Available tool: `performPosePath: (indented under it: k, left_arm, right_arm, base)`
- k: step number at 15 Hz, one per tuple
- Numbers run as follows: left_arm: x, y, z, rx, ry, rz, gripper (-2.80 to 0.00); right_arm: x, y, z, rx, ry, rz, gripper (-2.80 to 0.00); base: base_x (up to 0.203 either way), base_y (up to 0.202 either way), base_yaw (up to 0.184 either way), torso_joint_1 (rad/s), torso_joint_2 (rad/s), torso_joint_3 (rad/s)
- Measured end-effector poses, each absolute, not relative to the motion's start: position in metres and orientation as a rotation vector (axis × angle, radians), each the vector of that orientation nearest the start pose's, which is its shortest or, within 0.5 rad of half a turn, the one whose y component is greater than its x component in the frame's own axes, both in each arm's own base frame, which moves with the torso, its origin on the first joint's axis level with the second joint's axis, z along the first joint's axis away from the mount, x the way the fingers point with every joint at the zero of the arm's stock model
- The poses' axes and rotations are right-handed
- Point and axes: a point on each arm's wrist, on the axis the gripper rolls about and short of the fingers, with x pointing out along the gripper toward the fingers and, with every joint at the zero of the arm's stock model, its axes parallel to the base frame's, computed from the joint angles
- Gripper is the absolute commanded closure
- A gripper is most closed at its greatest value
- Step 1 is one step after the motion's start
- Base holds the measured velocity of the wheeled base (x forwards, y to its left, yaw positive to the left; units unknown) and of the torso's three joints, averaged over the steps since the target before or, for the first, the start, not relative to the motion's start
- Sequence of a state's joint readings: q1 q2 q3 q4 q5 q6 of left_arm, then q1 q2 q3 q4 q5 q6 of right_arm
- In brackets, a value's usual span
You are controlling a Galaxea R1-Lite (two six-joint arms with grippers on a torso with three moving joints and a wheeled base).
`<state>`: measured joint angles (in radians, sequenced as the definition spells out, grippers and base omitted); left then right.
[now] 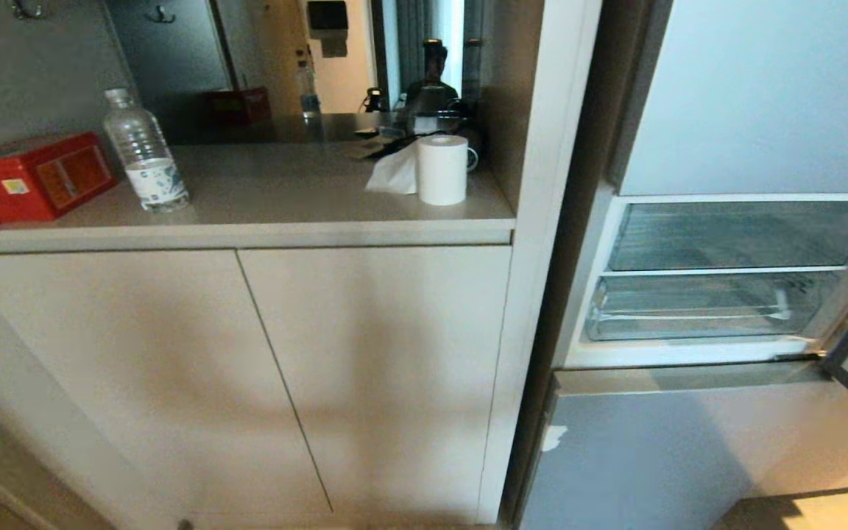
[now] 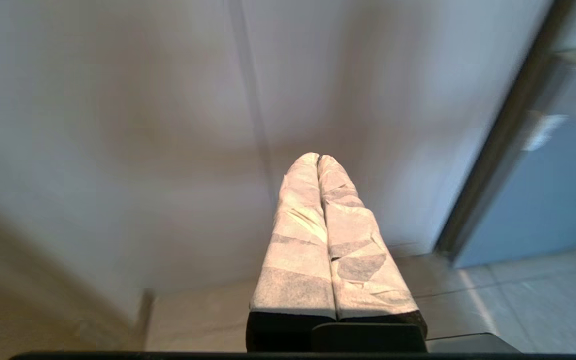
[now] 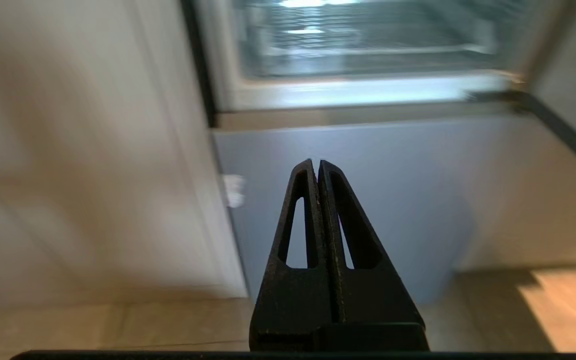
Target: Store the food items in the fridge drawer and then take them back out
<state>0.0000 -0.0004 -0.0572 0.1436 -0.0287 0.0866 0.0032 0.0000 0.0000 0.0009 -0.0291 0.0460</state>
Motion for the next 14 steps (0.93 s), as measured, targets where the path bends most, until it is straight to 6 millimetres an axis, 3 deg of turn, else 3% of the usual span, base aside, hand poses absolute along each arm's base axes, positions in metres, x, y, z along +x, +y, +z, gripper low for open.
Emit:
performPosePath:
  k: [4, 14]
  left_arm:
    - [-0.0278, -0.0006, 0.0765, 0.086, 0.085, -0.033, 0.00]
    - [-0.0279, -0.0006, 0.0766, 0.085, 0.084, -0.032, 0.00]
  right_arm:
    - [-0.0228, -0.0007, 0.0754, 0.046, 0.000, -0.027, 0.00]
    - [-0.0228, -0.0007, 0.0754, 0.046, 0.000, -0.026, 0.00]
  base:
    - [0.000, -0.001, 0.019, -0.081, 0.17, 0.083]
    - [0.000, 0.000, 0.000, -0.172, 0.35, 0.178]
